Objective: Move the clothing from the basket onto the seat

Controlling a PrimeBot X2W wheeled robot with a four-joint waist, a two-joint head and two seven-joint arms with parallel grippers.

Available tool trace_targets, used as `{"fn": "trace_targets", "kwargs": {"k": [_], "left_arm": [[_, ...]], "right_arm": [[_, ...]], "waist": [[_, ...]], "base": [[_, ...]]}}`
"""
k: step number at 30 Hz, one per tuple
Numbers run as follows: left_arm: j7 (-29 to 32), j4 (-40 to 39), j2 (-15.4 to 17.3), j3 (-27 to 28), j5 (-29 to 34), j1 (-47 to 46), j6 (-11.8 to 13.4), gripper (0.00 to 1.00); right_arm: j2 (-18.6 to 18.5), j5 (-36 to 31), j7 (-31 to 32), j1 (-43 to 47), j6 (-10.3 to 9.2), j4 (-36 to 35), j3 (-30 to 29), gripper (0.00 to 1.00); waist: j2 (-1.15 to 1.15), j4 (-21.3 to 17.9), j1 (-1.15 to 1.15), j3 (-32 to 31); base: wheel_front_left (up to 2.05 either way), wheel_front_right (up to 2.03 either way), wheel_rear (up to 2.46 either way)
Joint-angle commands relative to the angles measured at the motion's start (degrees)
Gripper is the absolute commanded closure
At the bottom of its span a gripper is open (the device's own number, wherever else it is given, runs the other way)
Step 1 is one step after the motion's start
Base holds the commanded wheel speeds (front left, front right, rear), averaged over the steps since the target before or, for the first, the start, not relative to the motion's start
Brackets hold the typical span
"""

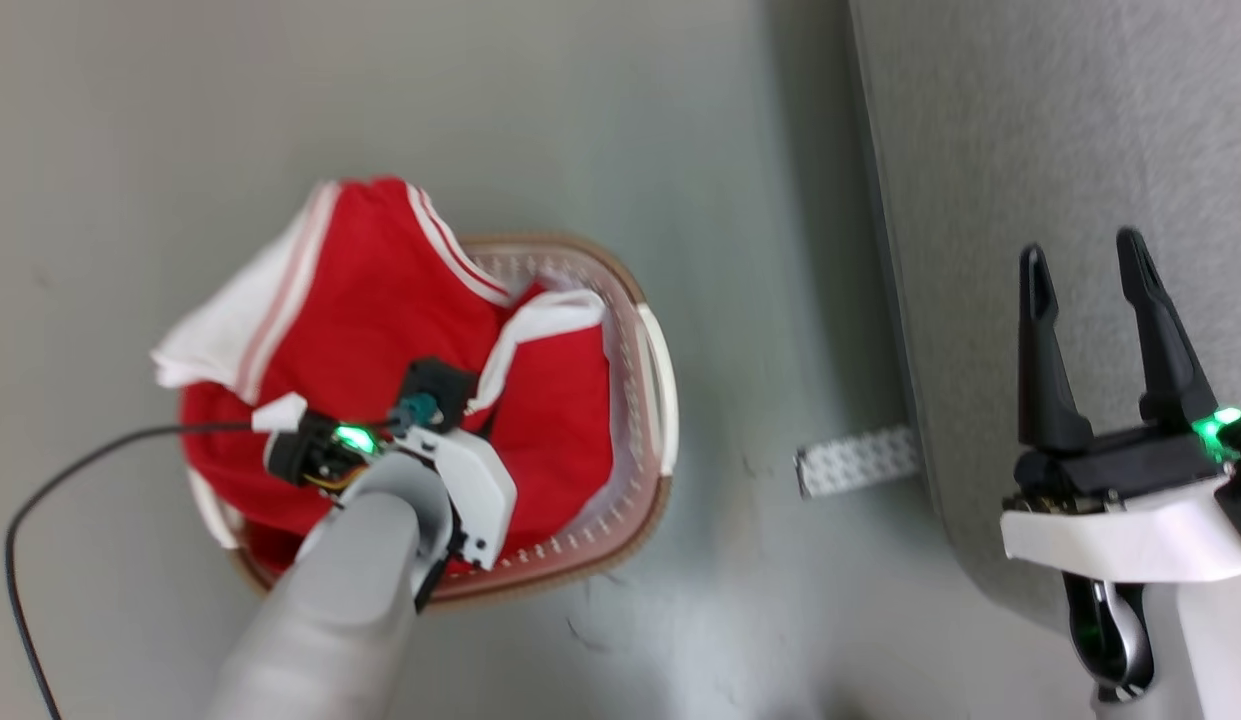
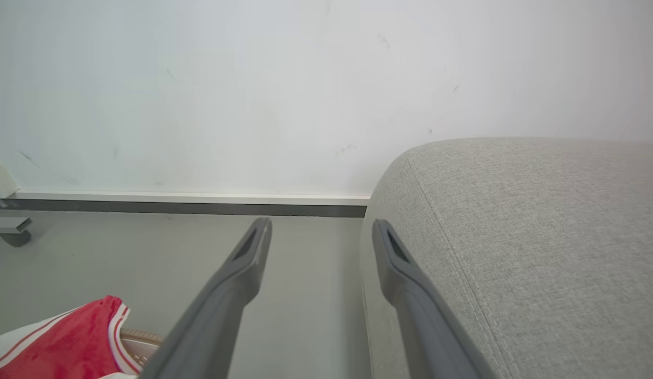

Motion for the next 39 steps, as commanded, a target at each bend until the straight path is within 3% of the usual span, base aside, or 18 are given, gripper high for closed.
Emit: {"fn": "trace_targets", "kwargs": {"k": [1, 12, 18, 30, 39], "left_arm": [[-0.9, -1.0, -0.2, -0.3, -1.3, 1.6, -0.3, 1.0], [-2.2, -15.3, -0.4, -5.0, -9.5, 12.6, -0.9, 1.0], [1.0, -25.7, -0.4, -7.2, -11.8, 16.9, 0.7, 1.0], [10.6, -49.2, 3.3, -6.8, -13.2, 24.6, 4.3, 1.0], [14.8, -58.2, 6.5, -5.1, -14.0, 27.8, 6.7, 1.0]], "right_arm": [[-0.1, -0.5, 0.0, 1.5, -0.12, 0.7, -0.8, 0.0], [-0.1, -3.4, 0.0, 9.5, -0.12, 3.9, -4.0, 0.0], [-0.1, -4.9, 0.0, 13.7, -0.12, 4.9, -4.0, 0.0], [-0.1, -5.2, 0.0, 18.1, -0.12, 6.0, -2.5, 0.0], [-0.1, -4.4, 0.0, 20.8, -0.12, 6.8, -0.9, 0.0]], "waist": [[0.0, 3.3, 0.0, -6.7], [0.0, 9.3, 0.0, -24.1], [0.0, 11.6, 0.0, -30.9], [0.0, 11.7, 0.0, -39.0], [0.0, 10.5, 0.0, -43.0]], "base": [[0.0, 0.0, 0.0], [0.0, 0.0, 0.0], [0.0, 0.0, 0.0], [0.0, 0.0, 0.0], [0.0, 0.0, 0.0]]}}
